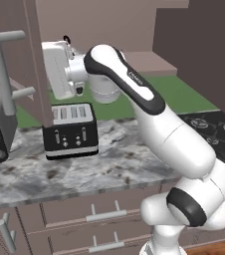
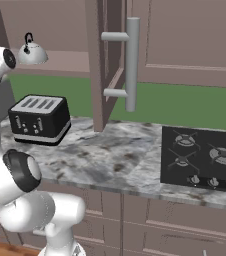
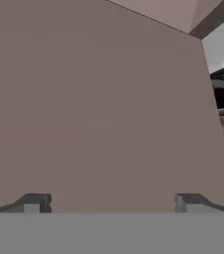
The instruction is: Open the cabinet, pick the kettle from the cabinet, and place it in the sink.
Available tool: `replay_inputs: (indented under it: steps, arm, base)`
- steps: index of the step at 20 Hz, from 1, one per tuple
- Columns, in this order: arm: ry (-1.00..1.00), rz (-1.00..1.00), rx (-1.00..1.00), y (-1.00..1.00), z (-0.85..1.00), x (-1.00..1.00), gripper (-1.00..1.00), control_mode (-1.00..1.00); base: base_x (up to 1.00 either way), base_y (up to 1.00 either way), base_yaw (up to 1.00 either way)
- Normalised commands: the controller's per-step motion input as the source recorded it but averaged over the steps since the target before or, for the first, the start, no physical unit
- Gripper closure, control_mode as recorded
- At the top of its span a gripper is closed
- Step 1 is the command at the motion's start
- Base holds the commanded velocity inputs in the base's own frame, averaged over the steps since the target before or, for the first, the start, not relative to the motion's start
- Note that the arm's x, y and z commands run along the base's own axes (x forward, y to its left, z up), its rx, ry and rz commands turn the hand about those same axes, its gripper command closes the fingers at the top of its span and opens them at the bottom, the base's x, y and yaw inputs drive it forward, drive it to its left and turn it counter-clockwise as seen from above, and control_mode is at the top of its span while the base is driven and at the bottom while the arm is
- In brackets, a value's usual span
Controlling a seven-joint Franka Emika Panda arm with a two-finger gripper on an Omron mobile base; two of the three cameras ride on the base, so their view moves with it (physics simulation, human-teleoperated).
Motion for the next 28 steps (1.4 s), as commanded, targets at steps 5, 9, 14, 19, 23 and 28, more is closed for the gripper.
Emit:
replay_inputs:
  steps: [5,9,14,19,23,28]
  arm:
    - [0.00,0.09,0.05,0.41,0.00,0.11,-1.00,-1.00]
    - [0.00,0.06,0.00,0.50,-0.03,0.08,-1.00,-1.00]
    - [0.01,0.07,0.00,0.46,0.00,0.02,-1.00,-1.00]
    - [0.05,0.06,0.00,0.39,0.00,0.02,-1.00,-1.00]
    - [0.06,0.02,0.00,0.34,-0.01,0.05,-1.00,-1.00]
    - [0.05,0.00,-0.01,0.08,0.00,0.04,-1.00,-1.00]
  base:
    - [0.00,0.00,0.00]
    - [0.00,0.00,0.00]
    - [0.00,0.00,0.00]
    - [0.00,0.00,0.00]
    - [0.00,0.00,0.00]
    - [0.00,0.00,0.00]
